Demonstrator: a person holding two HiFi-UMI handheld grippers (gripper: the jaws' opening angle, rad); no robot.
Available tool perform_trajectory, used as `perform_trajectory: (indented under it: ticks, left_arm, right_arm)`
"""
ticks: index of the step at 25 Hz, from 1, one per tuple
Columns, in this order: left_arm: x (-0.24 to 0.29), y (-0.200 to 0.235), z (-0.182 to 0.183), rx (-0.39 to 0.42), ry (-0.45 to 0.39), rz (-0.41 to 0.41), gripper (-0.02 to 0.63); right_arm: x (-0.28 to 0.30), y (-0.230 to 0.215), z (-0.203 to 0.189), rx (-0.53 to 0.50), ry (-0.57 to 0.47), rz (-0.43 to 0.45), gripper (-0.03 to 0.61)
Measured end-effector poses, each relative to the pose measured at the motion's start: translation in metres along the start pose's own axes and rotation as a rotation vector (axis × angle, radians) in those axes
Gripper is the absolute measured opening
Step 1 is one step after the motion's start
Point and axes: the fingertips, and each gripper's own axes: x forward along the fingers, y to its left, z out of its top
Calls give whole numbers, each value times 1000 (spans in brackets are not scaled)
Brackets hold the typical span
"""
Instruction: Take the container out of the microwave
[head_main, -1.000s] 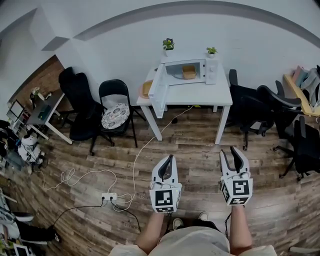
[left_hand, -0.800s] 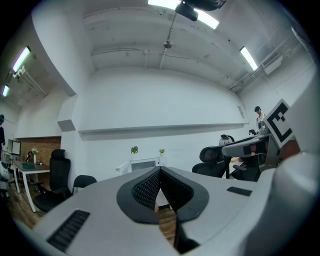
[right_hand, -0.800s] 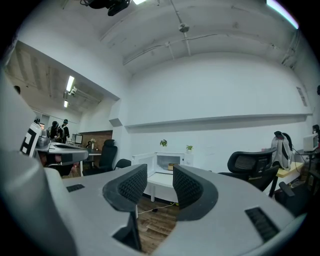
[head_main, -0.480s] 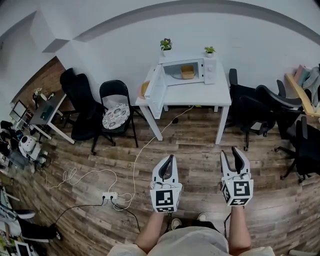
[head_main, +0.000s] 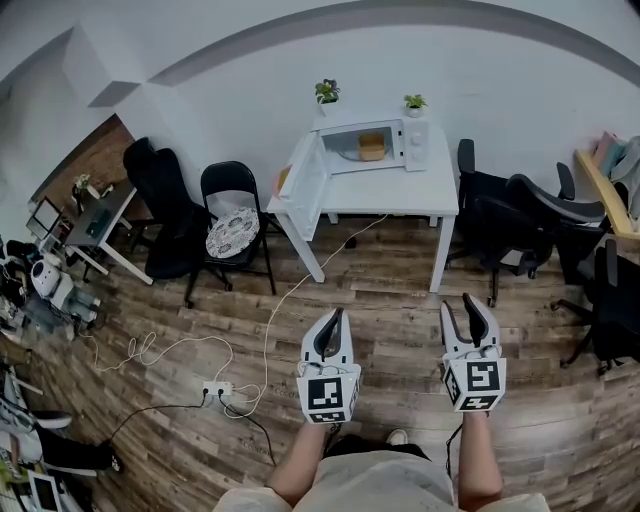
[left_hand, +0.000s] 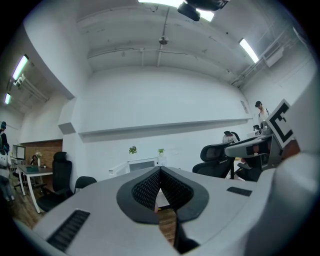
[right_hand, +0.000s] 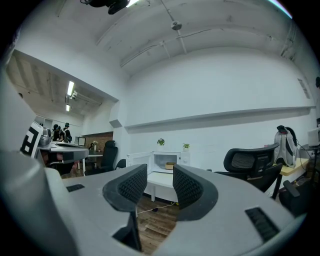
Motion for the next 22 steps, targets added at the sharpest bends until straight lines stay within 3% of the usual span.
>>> perform_trajectory:
  ticks: [12,22]
  left_arm:
    - [21,-11,-4,-3,19,21,6]
    - [55,5,-12,-15,8,25,6]
  right_arm:
    - [19,-20,-4,8,7,28,170]
    - [55,-22,-7,-6,14,31,170]
